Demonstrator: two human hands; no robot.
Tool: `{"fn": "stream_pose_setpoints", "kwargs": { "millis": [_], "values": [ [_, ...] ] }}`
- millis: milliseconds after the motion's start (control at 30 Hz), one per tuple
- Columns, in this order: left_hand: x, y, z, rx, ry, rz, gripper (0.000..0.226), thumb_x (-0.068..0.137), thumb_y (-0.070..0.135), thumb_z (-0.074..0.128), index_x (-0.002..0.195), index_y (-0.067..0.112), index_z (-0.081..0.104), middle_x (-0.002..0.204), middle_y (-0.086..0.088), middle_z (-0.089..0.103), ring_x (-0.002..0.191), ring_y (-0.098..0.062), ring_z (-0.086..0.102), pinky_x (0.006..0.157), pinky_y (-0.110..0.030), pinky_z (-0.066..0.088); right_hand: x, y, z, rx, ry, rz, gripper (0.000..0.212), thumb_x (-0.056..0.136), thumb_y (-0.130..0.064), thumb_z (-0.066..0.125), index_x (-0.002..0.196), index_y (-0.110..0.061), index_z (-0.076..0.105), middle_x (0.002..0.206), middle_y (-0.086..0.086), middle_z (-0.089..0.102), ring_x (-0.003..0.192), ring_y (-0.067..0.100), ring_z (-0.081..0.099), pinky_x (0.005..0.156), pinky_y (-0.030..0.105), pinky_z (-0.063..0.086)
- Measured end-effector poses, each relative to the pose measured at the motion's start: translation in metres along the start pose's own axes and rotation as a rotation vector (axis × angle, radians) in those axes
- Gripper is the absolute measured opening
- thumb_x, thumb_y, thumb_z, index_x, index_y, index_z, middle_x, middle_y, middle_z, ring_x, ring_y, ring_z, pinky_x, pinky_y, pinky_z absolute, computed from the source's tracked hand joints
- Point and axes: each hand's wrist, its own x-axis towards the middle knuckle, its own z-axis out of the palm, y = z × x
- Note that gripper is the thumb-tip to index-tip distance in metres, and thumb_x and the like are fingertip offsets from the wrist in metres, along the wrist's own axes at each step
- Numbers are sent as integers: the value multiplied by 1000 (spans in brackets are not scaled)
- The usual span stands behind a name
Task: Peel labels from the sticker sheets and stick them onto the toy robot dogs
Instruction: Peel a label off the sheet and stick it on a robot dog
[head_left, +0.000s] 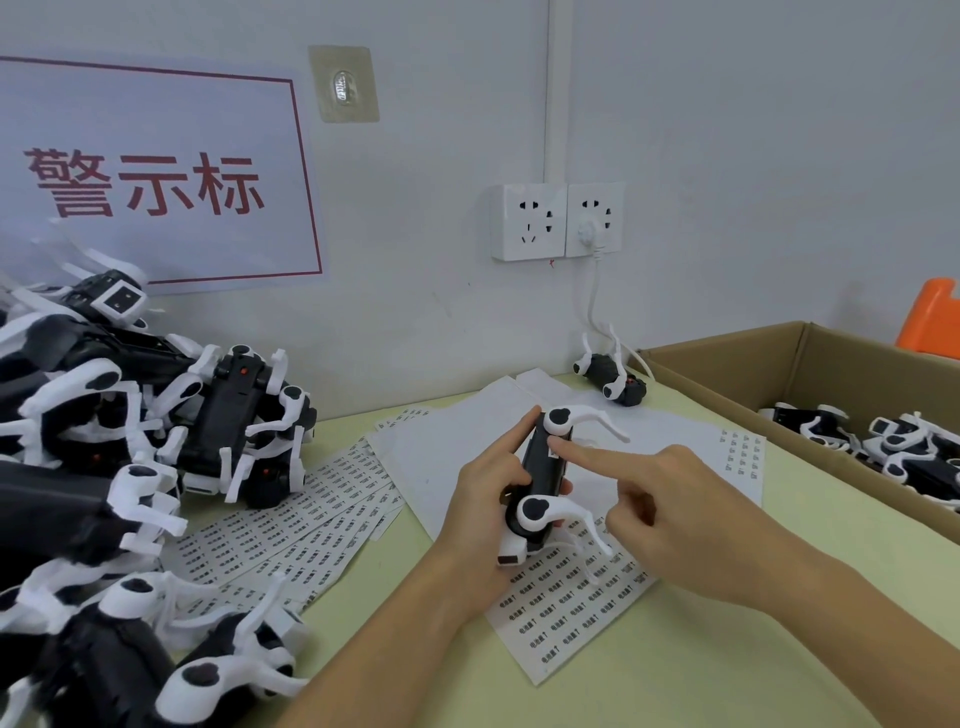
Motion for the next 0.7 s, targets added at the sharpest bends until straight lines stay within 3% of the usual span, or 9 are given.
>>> {"fn": "stream_pose_setpoints", "kwargs": {
  "millis": [133,300,400,467,533,700],
  "values": [
    [1,-1,-2,-2,4,-15,63,84,4,37,119,43,72,95,-19,68,80,-24,66,64,-32,55,0,-2,2,13,-8,5,75,86,-11,47,139,-64,38,56,6,45,50,16,34,48,29,31],
    [0,-1,-2,-23,-3,-16,61,85,5,37,118,42,72,95,-16,67,85,-24,63,74,-38,48,1,0,6,38,0,20,72,87,-12,46,138,-63,39,54,7,44,48,15,32,48,28,31],
    [1,-2,-1,-38,0,-15,60,87,6,36,119,41,72,95,-17,66,85,-27,62,75,-40,48,2,1,7,186,26,56,72,88,-4,47,133,-61,50,50,3,39,47,17,30,48,26,32],
    [1,-1,0,-32,20,-14,59,89,7,35,122,41,70,95,-19,66,84,-32,58,76,-42,48,1,-3,12,365,107,83,70,87,6,46,126,-49,64,51,6,47,45,21,41,48,29,42],
    [2,-2,0,9,52,2,57,90,8,34,124,41,67,95,-20,68,81,-32,57,73,-40,48,0,-8,19,528,204,130,63,87,12,44,115,-38,72,52,2,53,43,13,50,47,25,47],
    [0,-5,1,58,93,38,37,92,6,41,115,26,62,95,-17,71,68,-27,58,58,-31,45,7,-8,22,662,316,361,36,98,0,44,82,-18,71,57,8,63,46,15,56,48,32,46]
  ]
}}
